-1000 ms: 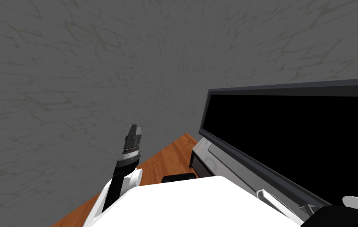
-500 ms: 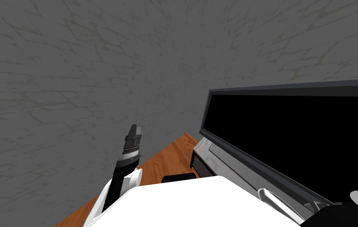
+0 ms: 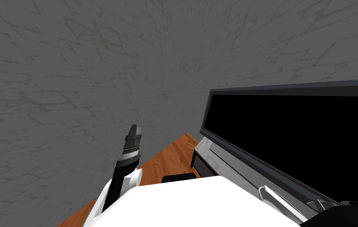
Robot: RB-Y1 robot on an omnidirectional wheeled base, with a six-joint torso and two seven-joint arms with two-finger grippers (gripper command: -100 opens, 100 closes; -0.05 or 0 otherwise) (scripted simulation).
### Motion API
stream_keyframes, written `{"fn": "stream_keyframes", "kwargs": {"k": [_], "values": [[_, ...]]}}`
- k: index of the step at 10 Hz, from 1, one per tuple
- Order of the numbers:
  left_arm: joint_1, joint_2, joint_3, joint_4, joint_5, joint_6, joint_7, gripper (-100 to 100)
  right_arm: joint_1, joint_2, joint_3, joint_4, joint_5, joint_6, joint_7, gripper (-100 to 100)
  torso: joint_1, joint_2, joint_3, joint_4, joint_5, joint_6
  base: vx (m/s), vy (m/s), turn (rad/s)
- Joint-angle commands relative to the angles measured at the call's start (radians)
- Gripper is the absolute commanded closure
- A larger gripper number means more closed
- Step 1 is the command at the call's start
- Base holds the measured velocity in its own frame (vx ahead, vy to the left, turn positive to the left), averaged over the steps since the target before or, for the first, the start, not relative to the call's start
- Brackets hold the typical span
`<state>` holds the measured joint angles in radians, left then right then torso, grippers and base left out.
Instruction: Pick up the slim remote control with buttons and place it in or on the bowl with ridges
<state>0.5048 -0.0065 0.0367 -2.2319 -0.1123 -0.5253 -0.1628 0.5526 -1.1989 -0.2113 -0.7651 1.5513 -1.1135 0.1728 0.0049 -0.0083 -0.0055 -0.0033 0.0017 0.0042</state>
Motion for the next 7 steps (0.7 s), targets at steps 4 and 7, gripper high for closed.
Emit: {"fn": "stream_keyframes", "kwargs": {"k": [4, 7], "values": [[0.0, 0.0, 0.0, 0.0, 0.0, 0.0, 0.0, 0, -0.025, 0.005, -0.031, 0.048, 0.016, -0.044, 0.035, 0, -0.002, 0.0, 0.0, 0.0, 0.0, 0.0, -0.001, 0.023, -0.009], [0.0, 0.0, 0.0, 0.0, 0.0, 0.0, 0.0, 0, -0.025, 0.005, -0.031, 0.047, 0.016, -0.044, 0.035, 0, -0.003, 0.0, 0.0, 0.0, -0.001, 0.0, 0.0, 0.0, 0.0]]}}
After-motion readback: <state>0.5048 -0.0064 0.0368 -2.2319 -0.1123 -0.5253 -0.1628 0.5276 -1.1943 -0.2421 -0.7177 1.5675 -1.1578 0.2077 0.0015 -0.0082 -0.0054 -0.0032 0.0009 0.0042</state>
